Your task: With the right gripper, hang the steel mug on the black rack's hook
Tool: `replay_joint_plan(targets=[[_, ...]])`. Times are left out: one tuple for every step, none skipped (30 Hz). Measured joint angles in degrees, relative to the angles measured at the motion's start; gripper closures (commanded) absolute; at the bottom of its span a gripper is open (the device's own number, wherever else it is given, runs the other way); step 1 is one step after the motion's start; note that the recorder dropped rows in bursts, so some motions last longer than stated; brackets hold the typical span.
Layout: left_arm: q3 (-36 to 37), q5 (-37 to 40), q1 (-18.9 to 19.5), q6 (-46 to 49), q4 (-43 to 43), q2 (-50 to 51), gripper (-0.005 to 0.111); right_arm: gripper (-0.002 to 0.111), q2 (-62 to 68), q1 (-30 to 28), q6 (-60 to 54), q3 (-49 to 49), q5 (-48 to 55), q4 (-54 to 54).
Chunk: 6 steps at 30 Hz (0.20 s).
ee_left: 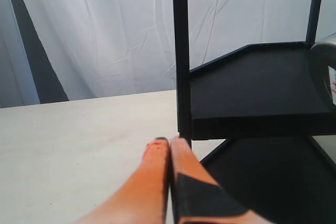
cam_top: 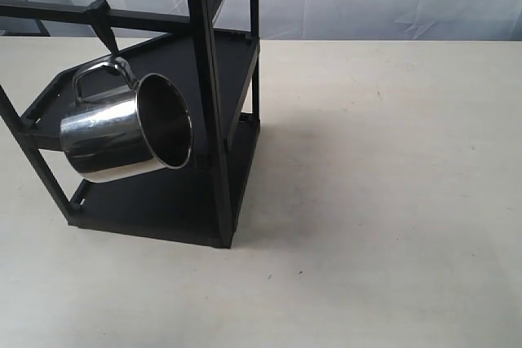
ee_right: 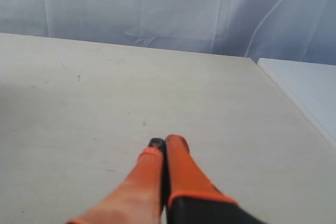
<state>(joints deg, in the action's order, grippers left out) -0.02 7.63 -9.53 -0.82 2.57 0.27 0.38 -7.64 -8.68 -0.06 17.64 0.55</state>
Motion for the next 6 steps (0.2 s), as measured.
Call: replay_joint_plan(targets=[[0.0, 0.0, 0.0, 0.0, 0.0, 0.0, 0.105, 0.108, 0.0, 0.0, 3.06, 0.0, -0.09, -2.4], [0.0, 0.0, 0.0, 0.0, 0.0, 0.0, 0.105, 0.108, 0.0, 0.0, 6.76, 0.0, -0.11, -5.29], [0.0, 0.0, 0.0, 0.0, 0.0, 0.0, 0.105, 0.108, 0.0, 0.0, 9.28, 0.0, -0.22, -7.23], [0.0, 0.0, 0.0, 0.0, 0.0, 0.0, 0.105, 0.108, 0.0, 0.0, 11.48, 0.0, -0.33, -9.05], [0.0, 0.0, 0.0, 0.0, 0.0, 0.0, 0.105, 0.108, 0.0, 0.0, 12.39, 0.0, -0.33, -9.6], [0.0, 0.0, 0.0, 0.0, 0.0, 0.0, 0.105, 0.108, 0.0, 0.0, 12.89, 0.0, -0.44, -9.98]])
